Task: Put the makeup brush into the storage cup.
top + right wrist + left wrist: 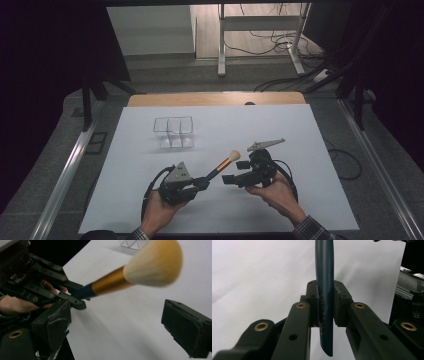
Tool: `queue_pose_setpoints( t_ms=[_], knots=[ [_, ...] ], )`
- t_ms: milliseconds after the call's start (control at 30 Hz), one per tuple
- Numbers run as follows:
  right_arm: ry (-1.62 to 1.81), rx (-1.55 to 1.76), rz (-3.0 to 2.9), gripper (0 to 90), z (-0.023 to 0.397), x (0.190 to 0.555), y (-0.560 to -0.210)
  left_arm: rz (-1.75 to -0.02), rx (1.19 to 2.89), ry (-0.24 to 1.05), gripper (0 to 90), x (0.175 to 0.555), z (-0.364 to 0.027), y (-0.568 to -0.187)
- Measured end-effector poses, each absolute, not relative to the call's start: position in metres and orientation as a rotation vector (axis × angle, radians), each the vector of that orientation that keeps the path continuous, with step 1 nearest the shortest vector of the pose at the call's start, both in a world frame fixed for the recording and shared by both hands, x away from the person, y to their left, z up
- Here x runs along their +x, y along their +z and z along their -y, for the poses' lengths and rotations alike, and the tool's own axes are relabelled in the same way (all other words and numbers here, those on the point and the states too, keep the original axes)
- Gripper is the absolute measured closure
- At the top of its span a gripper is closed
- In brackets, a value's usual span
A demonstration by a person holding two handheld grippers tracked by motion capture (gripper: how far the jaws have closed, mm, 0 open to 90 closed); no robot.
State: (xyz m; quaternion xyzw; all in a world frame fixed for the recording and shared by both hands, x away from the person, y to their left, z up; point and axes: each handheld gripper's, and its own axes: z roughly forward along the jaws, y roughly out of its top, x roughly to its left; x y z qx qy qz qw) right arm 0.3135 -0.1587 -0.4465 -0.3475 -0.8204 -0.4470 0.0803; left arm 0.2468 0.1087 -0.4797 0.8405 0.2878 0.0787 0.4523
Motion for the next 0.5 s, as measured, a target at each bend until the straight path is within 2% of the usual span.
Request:
queue_pose_setpoints(
  t_ms=[200, 333, 400, 433, 467, 500],
  knots=[
    [-1.372, -1.044, 2.419, 20.2, 0.153, 0.314, -0.447, -0.703, 2.078, 0.191, 78.1, 0.246, -0.106, -0.481],
    [-1.409, -1.073, 2.346, 30.8, 0.153, 0.316, -0.450, -0.695, 2.084, 0.192, 78.0, 0.246, -0.104, -0.481],
    [-1.437, -1.097, 2.270, 41.9, 0.155, 0.317, -0.452, -0.688, 2.085, 0.192, 78.0, 0.246, -0.103, -0.482],
    [-1.452, -1.109, 2.241, 51.7, 0.156, 0.317, -0.453, -0.683, 2.082, 0.192, 78.0, 0.246, -0.103, -0.481],
    [-1.475, -1.106, 2.122, 67.8, 0.160, 0.319, -0.458, -0.693, 2.085, 0.203, 77.9, 0.246, -0.102, -0.481],
    [-1.489, -1.093, 2.019, 70.7, 0.162, 0.321, -0.460, -0.694, 2.087, 0.208, 77.9, 0.246, -0.102, -0.481]
  ],
)
